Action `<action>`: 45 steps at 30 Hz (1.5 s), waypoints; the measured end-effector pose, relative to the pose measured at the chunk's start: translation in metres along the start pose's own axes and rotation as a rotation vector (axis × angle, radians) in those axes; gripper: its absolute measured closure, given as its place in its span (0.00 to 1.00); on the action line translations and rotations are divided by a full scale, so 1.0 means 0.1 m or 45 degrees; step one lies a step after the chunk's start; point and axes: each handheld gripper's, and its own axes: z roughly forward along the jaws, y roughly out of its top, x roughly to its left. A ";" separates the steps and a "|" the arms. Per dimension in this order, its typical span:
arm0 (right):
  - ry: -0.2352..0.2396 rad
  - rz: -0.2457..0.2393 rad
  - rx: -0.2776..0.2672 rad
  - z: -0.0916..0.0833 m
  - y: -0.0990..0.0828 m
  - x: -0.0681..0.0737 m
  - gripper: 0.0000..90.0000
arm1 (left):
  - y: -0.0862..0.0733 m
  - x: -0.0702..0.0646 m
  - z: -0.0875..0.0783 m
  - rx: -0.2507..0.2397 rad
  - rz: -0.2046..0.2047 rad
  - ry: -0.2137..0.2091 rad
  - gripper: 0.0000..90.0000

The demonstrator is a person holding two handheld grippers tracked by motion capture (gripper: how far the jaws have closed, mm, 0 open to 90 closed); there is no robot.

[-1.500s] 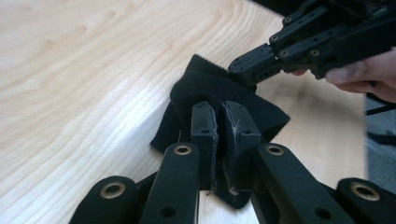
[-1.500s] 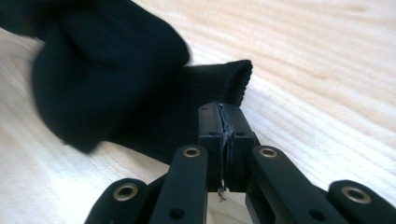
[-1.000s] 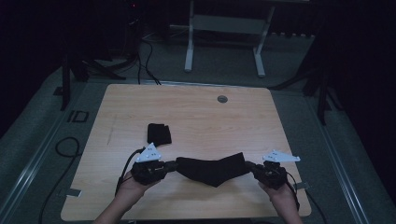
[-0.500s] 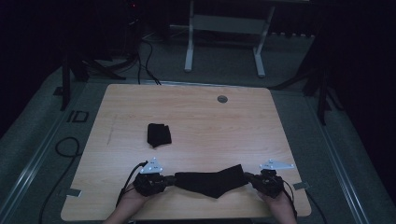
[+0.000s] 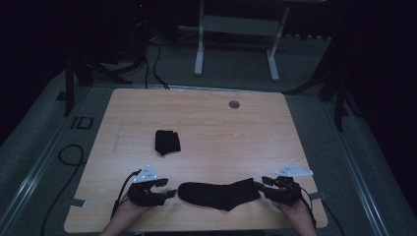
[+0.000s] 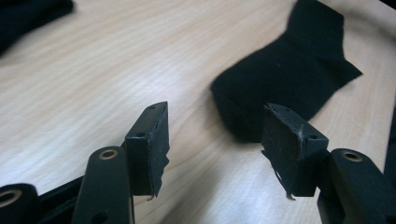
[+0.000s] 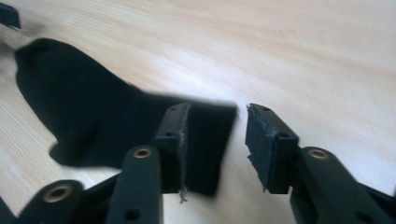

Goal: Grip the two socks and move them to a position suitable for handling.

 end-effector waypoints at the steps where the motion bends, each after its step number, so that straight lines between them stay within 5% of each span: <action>1: 0.014 -0.027 -0.008 0.03 0.06 0.04 0.61 | -0.01 0.01 -0.02 -0.020 0.002 0.009 0.47; 5: 0.059 -0.160 -0.017 0.22 0.36 0.22 0.57 | -0.06 0.05 -0.07 -0.079 0.006 0.029 0.47; 9: 0.108 -0.283 -0.026 0.46 0.71 0.42 0.56 | -0.10 0.09 -0.09 -0.068 0.035 0.073 0.47; 18: 0.228 -0.350 -0.025 1.13 1.47 0.83 0.49 | -0.15 0.15 -0.12 -0.093 -0.002 0.081 0.47; 24: 0.274 -0.391 0.025 1.64 1.78 1.11 0.46 | -0.15 0.17 -0.15 -0.116 -0.015 0.076 0.45; 32: 0.262 -0.397 0.087 2.23 2.00 1.31 0.42 | -0.15 0.19 -0.21 -0.143 -0.032 0.075 0.43; 40: 0.194 -0.348 0.191 2.73 1.95 1.36 0.33 | -0.16 0.21 -0.23 -0.146 -0.044 0.072 0.41; 45: 0.138 -0.459 0.217 2.81 1.82 1.40 0.42 | -0.16 0.23 -0.25 -0.152 -0.052 0.085 0.41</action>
